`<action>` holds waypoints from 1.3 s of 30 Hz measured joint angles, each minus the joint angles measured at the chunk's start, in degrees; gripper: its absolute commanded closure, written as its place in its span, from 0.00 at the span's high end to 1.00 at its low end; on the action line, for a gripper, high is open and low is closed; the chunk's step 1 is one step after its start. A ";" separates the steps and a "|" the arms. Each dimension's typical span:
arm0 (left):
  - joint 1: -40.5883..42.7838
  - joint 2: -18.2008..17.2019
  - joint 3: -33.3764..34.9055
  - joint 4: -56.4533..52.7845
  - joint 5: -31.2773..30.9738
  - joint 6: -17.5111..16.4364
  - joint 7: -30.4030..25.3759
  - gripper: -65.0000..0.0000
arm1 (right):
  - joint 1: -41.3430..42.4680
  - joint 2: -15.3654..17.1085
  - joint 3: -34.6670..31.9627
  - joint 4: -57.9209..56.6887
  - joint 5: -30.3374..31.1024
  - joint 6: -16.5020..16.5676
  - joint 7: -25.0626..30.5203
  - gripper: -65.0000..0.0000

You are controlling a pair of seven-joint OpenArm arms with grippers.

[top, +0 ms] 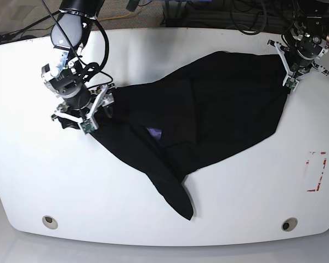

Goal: Fold the T-shirt properly
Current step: 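Lower the shirt and move the right gripper inward to regrasp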

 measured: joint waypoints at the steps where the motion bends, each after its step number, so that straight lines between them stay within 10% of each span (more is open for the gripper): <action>1: 0.04 0.11 0.04 0.00 -0.02 -0.02 -0.02 0.05 | -0.11 0.66 -2.47 0.00 -0.02 -0.17 -0.20 0.63; 10: 0.00 0.24 0.02 -0.02 0.00 -0.04 0.00 0.05 | 6.73 5.07 -17.44 -10.51 0.85 -5.22 0.42 0.58; 35: -0.11 0.26 0.02 -1.36 -0.02 -0.02 -0.24 0.05 | 17.11 3.08 -17.68 -28.76 0.44 -6.62 3.52 0.58; 39: -0.13 0.26 0.02 -1.38 0.00 -0.02 -0.24 0.05 | 19.43 3.13 -17.62 -33.00 0.15 -6.82 3.67 0.33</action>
